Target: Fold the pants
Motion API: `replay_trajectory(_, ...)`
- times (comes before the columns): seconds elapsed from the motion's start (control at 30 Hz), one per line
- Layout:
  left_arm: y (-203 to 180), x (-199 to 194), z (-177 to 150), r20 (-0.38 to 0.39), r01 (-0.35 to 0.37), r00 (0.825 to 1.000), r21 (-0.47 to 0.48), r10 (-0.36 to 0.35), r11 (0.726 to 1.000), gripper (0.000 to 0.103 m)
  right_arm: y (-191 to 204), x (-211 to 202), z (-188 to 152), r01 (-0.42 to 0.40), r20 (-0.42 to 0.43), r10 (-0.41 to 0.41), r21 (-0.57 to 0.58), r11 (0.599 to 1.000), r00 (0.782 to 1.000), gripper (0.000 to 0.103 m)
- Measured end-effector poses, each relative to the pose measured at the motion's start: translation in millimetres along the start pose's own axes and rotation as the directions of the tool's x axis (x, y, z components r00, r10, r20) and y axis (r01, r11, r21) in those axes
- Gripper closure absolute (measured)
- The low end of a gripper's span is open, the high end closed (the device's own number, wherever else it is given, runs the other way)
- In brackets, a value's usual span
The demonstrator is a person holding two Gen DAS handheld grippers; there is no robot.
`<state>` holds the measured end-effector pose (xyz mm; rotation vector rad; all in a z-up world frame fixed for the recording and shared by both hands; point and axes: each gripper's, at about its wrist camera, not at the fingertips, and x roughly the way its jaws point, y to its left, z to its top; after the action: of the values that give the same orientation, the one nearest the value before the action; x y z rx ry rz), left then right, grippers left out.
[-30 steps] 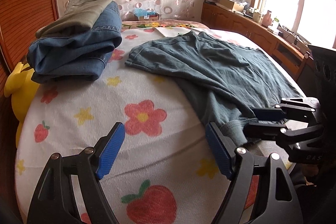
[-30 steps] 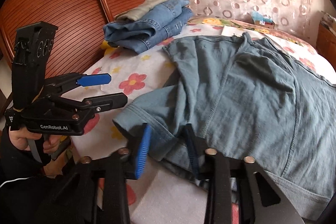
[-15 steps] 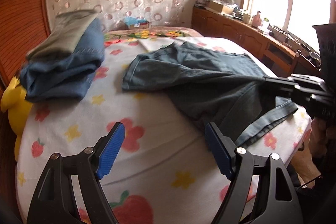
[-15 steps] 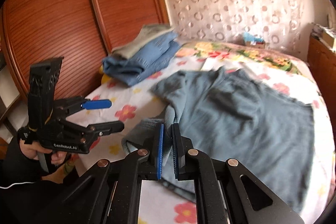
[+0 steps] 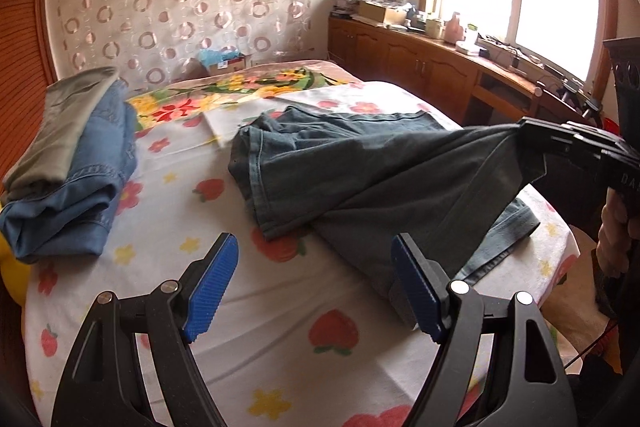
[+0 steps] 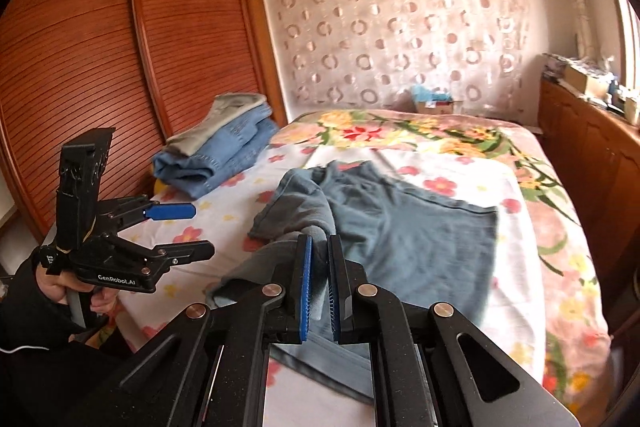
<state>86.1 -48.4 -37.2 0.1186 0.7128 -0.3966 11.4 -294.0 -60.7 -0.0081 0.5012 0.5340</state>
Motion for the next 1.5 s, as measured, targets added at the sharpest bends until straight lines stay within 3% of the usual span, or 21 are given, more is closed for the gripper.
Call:
replay_trajectory(0.6,-29,21,7,-0.042,0.031,0.999,0.035,-0.030,0.999,0.023,-1,-19,-22,0.127,-0.077,-0.122,0.063,0.990,0.990,0.096)
replay_trajectory(1.03,-35,31,-2,-0.059,0.019,0.998,0.017,-0.018,1.000,0.023,-7,-16,-17,0.144,-0.162,-0.126,0.101,0.984,0.979,0.095)
replay_trajectory(1.23,-25,27,-3,-0.045,0.004,0.999,-0.014,-0.004,1.000,0.023,-7,-26,-5,0.165,-0.137,-0.149,0.108,0.980,0.979,0.080)
replay_trajectory(1.43,-20,27,-2,-0.036,-0.009,0.999,-0.027,0.008,1.000,0.023,0,-23,13,0.140,-0.101,-0.131,0.083,0.987,0.986,0.078)
replay_trajectory(1.5,-19,26,-3,-0.032,-0.013,0.999,-0.033,0.012,0.999,0.023,6,-16,22,0.115,-0.084,-0.110,0.065,0.991,0.990,0.073)
